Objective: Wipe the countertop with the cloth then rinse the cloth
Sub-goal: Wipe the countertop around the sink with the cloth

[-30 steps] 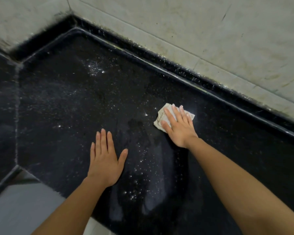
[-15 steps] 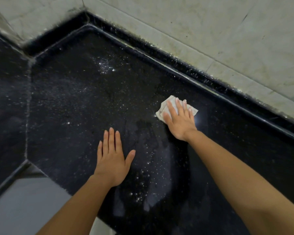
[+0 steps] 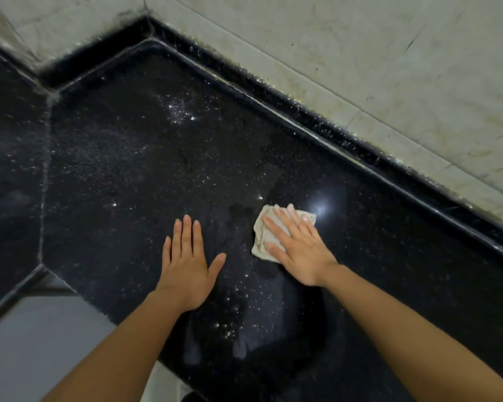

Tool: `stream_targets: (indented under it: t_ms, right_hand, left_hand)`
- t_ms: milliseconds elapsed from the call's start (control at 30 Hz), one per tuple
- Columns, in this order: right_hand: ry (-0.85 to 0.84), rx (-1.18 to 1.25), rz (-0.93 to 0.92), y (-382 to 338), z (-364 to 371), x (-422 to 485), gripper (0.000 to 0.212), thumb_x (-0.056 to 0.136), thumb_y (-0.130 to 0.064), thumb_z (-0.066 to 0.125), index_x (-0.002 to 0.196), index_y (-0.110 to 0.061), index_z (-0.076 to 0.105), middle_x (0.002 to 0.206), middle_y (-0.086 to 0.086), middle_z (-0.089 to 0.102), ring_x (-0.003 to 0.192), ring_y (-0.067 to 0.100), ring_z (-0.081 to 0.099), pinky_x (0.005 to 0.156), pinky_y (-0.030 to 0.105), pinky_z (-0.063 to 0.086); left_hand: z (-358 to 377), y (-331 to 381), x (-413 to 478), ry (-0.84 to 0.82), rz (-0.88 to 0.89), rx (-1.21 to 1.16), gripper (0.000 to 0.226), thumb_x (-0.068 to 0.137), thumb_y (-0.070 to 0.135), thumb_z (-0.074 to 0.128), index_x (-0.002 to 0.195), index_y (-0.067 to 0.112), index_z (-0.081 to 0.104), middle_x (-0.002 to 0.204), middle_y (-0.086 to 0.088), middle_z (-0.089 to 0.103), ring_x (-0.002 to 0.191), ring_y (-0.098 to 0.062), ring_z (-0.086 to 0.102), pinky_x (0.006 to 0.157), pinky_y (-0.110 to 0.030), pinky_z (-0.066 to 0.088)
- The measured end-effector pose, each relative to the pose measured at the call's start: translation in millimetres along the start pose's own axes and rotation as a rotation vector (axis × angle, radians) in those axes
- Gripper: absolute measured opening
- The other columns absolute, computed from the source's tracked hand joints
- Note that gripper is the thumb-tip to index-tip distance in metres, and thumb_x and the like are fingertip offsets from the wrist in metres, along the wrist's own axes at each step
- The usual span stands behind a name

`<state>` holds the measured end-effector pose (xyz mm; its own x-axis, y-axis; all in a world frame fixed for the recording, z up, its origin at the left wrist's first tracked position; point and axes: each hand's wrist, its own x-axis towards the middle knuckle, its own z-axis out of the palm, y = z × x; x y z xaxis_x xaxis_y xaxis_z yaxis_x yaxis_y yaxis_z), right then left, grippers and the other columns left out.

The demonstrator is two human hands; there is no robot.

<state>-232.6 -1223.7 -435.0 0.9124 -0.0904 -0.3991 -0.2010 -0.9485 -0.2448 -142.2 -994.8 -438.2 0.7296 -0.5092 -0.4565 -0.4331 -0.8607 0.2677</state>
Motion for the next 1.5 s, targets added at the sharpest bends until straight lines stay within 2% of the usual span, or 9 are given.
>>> stream_targets:
  t_ms: [100, 233, 433, 567, 767, 867, 1000, 1233, 1500]
  right_hand:
    - [0.06, 0.046, 0.126, 15, -12, 33, 0.06, 0.099, -0.057, 0.015, 0.152, -0.038, -0.006, 0.16, -0.01, -0.019, 0.144, 0.014, -0.026, 0.118, 0.036, -0.014]
    - [0.112, 0.094, 0.252, 32, -33, 79, 0.06, 0.099, -0.058, 0.015, 0.153, -0.038, -0.002, 0.161, -0.006, -0.016, 0.146, 0.018, -0.023, 0.117, 0.037, -0.013]
    - [0.124, 0.139, 0.395, 35, -59, 135, 0.061, 0.099, -0.058, 0.012, 0.153, -0.035, -0.005, 0.16, -0.002, -0.02, 0.145, 0.02, -0.025, 0.116, 0.039, -0.015]
    - [0.129, 0.152, 0.392, 22, -55, 136, 0.061, 0.1, -0.056, 0.01, 0.154, -0.033, -0.006, 0.16, 0.0, -0.02, 0.145, 0.022, -0.026, 0.116, 0.04, -0.016]
    - [0.078, 0.115, 0.217, -17, -29, 94, 0.058, 0.101, -0.053, 0.011, 0.153, -0.035, -0.007, 0.16, -0.001, -0.022, 0.144, 0.022, -0.028, 0.114, 0.038, -0.018]
    - [0.046, 0.101, 0.155, -35, -13, 61, 0.058, 0.1, -0.054, 0.01, 0.152, -0.035, -0.008, 0.16, -0.003, -0.022, 0.143, 0.02, -0.03, 0.115, 0.038, -0.019]
    - [-0.008, 0.06, 0.102, -35, 3, 14, 0.058, 0.1, -0.055, 0.012, 0.151, -0.039, -0.012, 0.159, -0.008, -0.024, 0.141, 0.014, -0.032, 0.116, 0.036, -0.018]
    - [0.008, 0.081, 0.357, -3, 31, -73, 0.057, 0.099, -0.056, 0.01, 0.149, -0.04, -0.014, 0.158, -0.009, -0.025, 0.141, 0.011, -0.032, 0.115, 0.034, -0.017]
    - [0.065, 0.211, 0.508, -33, 70, -143, 0.056, 0.102, -0.05, 0.012, 0.15, -0.038, -0.013, 0.158, -0.008, -0.026, 0.14, 0.013, -0.034, 0.116, 0.037, -0.018]
  left_hand:
    - [2, -1, 0, 0.01, 0.002, -0.013, 0.079, 0.09, 0.062, 0.005, 0.137, 0.012, -0.034, 0.146, -0.006, -0.042, 0.132, -0.019, -0.042, 0.111, -0.037, -0.023]
    - [5, -3, 1, 0.032, 0.006, -0.011, 0.086, 0.077, 0.068, -0.014, 0.138, 0.011, -0.035, 0.144, -0.005, -0.045, 0.131, -0.018, -0.045, 0.11, -0.037, -0.023]
    - [7, -4, 1, 0.034, 0.002, -0.012, 0.088, 0.072, 0.069, -0.019, 0.138, 0.012, -0.036, 0.143, -0.003, -0.047, 0.129, -0.016, -0.047, 0.109, -0.036, -0.024]
    - [7, -5, 3, 0.039, 0.003, 0.003, 0.088, 0.072, 0.068, -0.02, 0.138, 0.012, -0.036, 0.144, -0.004, -0.046, 0.13, -0.017, -0.045, 0.109, -0.036, -0.023]
    - [5, -2, 2, 0.022, -0.01, -0.003, 0.086, 0.075, 0.069, -0.015, 0.137, 0.013, -0.036, 0.144, -0.004, -0.045, 0.131, -0.019, -0.043, 0.109, -0.036, -0.023]
    - [2, -1, 2, 0.007, -0.012, -0.013, 0.079, 0.091, 0.064, 0.005, 0.136, 0.012, -0.035, 0.144, -0.004, -0.043, 0.132, -0.018, -0.041, 0.112, -0.038, -0.021]
    - [2, -3, 0, 0.032, 0.017, -0.044, 0.08, 0.095, 0.059, 0.015, 0.14, 0.011, -0.03, 0.147, -0.005, -0.039, 0.131, -0.015, -0.039, 0.112, -0.037, -0.02]
    - [1, -21, -17, 0.08, 0.132, -0.132, 0.075, 0.1, 0.045, 0.03, 0.149, 0.008, -0.012, 0.156, -0.007, -0.024, 0.142, -0.018, -0.025, 0.117, -0.036, -0.011]
    - [28, -56, -70, 0.194, 0.12, -0.093, 0.064, 0.101, 0.042, 0.021, 0.151, 0.012, -0.005, 0.158, -0.002, -0.013, 0.138, -0.011, -0.026, 0.115, -0.035, -0.015]
